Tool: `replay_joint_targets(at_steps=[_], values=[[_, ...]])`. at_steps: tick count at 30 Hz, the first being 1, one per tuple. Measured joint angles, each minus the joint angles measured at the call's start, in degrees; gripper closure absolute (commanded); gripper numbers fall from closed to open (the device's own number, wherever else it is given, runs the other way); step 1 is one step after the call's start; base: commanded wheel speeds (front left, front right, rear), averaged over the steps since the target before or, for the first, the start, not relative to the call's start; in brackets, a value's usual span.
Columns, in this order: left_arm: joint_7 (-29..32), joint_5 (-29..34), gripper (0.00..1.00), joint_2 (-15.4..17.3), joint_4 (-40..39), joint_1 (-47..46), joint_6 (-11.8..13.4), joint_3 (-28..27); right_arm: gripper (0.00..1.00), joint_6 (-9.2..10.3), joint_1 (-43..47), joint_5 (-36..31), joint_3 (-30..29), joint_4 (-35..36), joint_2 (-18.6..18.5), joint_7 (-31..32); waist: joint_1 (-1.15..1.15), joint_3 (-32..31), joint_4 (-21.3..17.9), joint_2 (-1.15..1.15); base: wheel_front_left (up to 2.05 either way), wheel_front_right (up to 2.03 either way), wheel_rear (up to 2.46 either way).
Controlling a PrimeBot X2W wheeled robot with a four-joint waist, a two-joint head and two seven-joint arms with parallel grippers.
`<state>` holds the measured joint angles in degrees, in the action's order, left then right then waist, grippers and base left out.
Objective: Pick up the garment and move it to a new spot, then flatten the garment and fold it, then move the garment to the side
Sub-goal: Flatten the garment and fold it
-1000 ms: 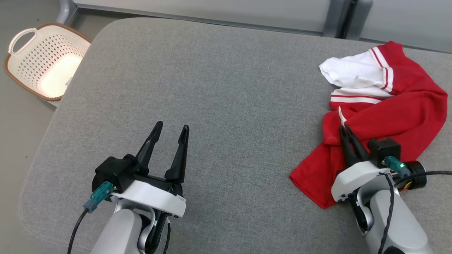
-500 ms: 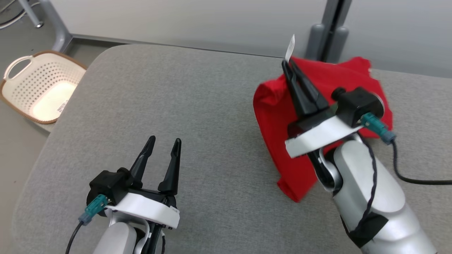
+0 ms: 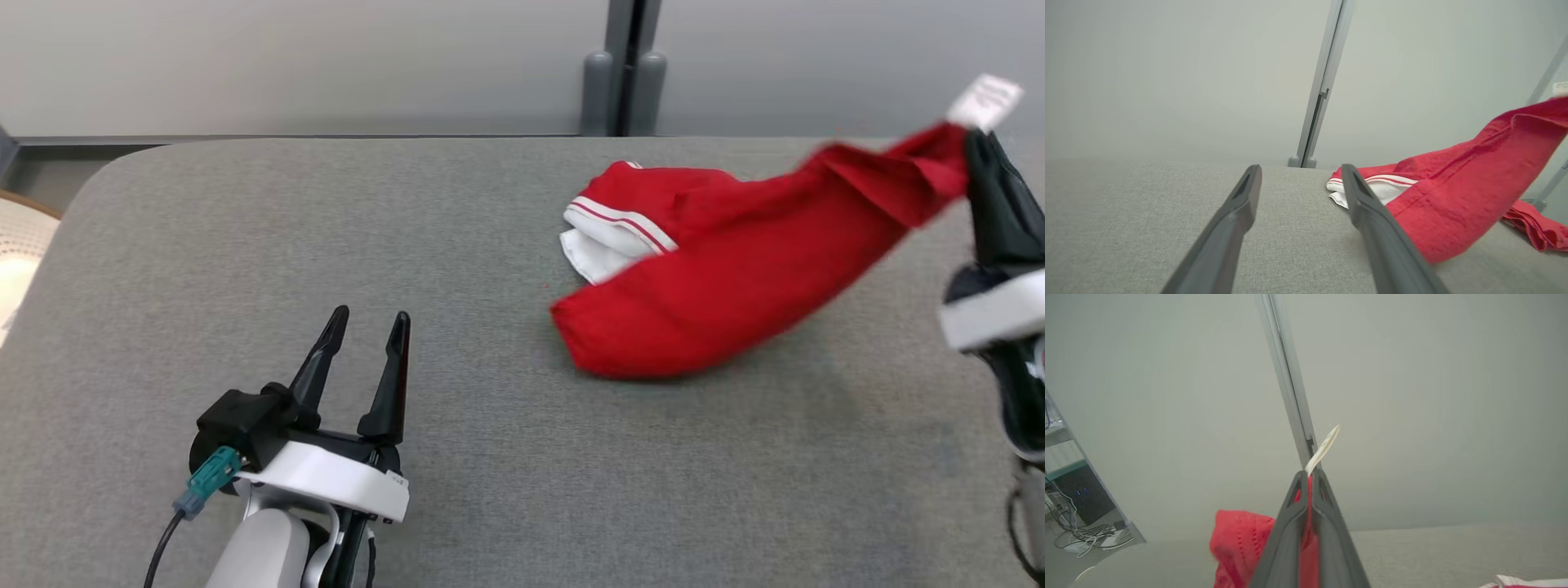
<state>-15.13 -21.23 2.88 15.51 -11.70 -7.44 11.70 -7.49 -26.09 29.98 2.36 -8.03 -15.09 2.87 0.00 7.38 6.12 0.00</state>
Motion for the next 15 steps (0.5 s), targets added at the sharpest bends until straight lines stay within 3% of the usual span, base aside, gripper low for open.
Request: replay_joint_targets(at_steps=[5,8,9,10,15], values=[[-0.01,0.14,0.0,0.01,0.38,-0.84,0.0,0.91,1.0,0.0,7.9,-3.01,-5.04,-0.16,-4.1,4.86,0.0,1.35,-1.99,0.0,0.0,0.0,0.0],[-0.01,0.13,0.0,0.09,0.59,-1.08,0.0,0.9,1.0,-0.01,12.33,-6.66,-7.69,-1.89,-3.54,6.04,0.0,1.8,-2.72,0.0,0.0,0.0,0.0],[-0.01,0.14,0.0,0.15,0.73,-1.15,0.0,0.93,0.59,-0.01,13.35,-8.8,-9.44,-2.74,-2.96,5.89,0.0,1.93,-2.9,0.0,0.0,0.0,0.0],[-0.01,0.14,0.0,0.25,0.92,-1.19,0.0,0.93,0.0,-0.01,13.97,-11.21,-10.99,-3.39,-2.38,5.17,0.0,2.05,-3.05,0.0,0.0,0.0,0.0],[-0.01,0.14,0.0,0.43,1.38,-1.44,0.0,1.19,0.0,0.0,13.99,-21.87,-16.45,-5.75,1.4,0.99,0.0,1.94,-3.33,0.0,0.0,0.0,0.0]])
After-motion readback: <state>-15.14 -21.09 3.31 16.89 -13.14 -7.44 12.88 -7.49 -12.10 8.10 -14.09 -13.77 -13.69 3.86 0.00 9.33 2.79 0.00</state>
